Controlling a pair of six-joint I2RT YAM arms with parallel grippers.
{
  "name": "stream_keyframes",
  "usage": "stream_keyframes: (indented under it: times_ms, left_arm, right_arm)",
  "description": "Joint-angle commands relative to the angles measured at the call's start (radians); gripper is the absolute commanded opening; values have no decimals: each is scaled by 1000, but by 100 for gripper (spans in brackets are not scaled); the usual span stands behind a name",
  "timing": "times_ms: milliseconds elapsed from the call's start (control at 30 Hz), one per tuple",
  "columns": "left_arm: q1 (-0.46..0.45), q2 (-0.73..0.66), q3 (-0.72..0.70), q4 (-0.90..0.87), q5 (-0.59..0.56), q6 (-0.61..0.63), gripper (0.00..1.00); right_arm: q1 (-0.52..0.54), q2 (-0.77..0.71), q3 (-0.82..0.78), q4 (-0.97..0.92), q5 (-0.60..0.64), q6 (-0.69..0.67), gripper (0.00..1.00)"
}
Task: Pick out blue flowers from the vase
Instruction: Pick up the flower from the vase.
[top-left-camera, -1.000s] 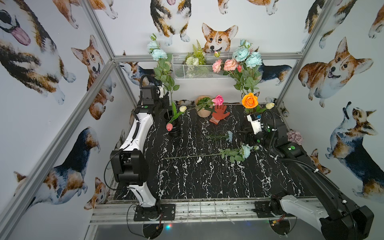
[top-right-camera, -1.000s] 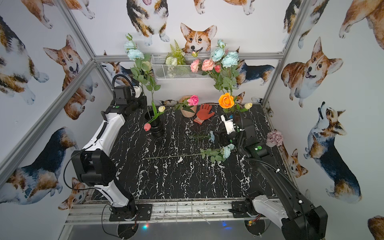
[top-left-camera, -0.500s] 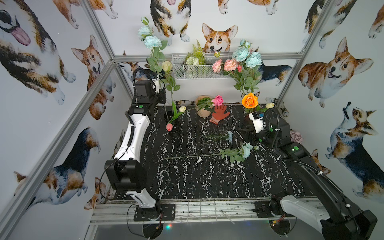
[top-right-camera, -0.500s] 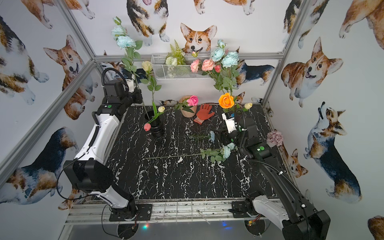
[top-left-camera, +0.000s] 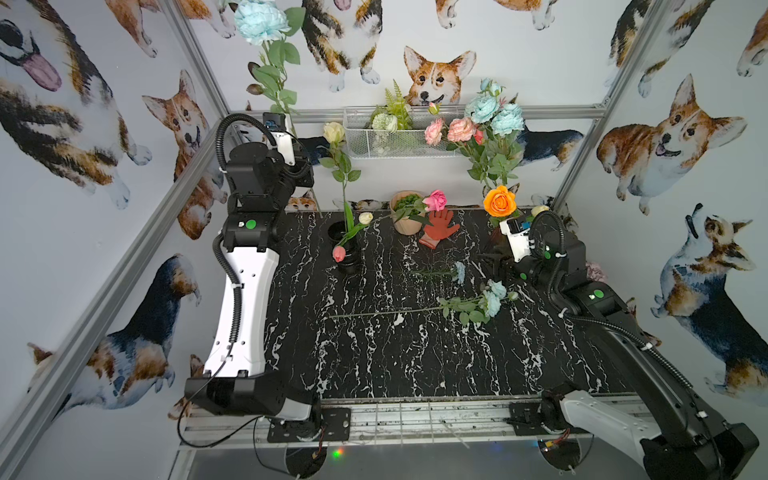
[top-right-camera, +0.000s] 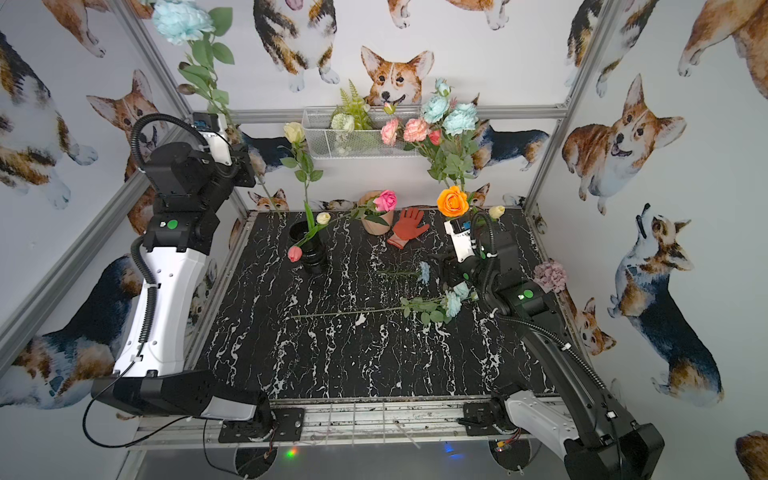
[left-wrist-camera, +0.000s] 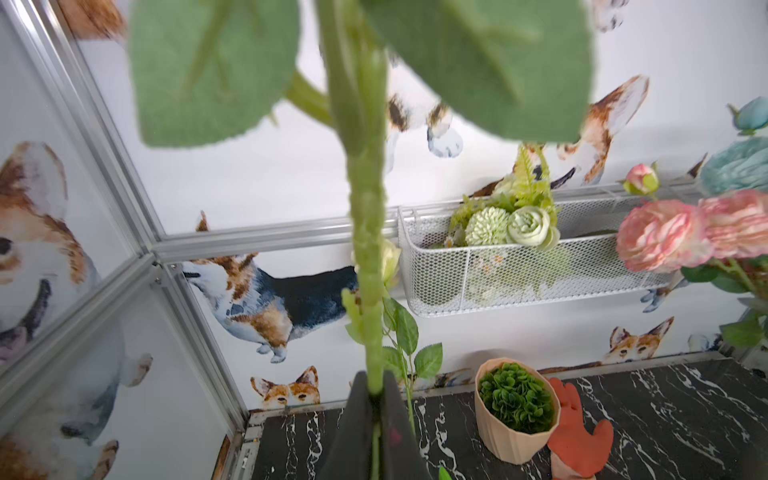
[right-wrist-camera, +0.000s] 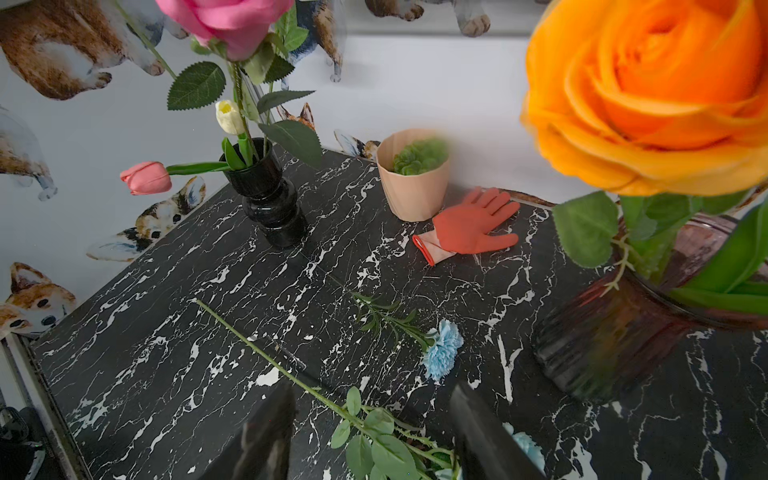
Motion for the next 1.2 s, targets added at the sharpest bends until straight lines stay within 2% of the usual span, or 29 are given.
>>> stream_keyframes:
  times_ms: [0, 200, 333, 533, 733, 833, 1033, 1167]
  left_arm:
    - [-1, -51, 32, 13, -7, 35, 0]
    - [-29, -130, 41, -128, 2, 121, 0]
    - [-125, -221, -11, -245, -19, 189, 0]
    - [-348, -295, -114, -381, -149, 263, 0]
    - [-669, -300, -204, -514, -467, 335, 0]
    - [-770, -321, -249, -539, -550, 335, 0]
    - [-907, -290, -280, -643, -627, 320, 0]
    - [-957, -276, -336, -614, -586, 306, 0]
  right_arm:
    - [2, 0, 11, 6, -16, -10, 62]
    - [2, 3, 8, 19, -32, -4, 62]
    - [1, 1, 1, 30, -43, 9, 62]
    - [2, -33, 15, -12, -21, -12, 62]
    - [2, -78, 60, -111, 38, -50, 62]
    - [-6, -112, 52, -133, 68, -44, 66]
    - [-153, -161, 29, -167, -23, 14, 65]
    - [-245, -170, 14, -161, -73, 60, 65]
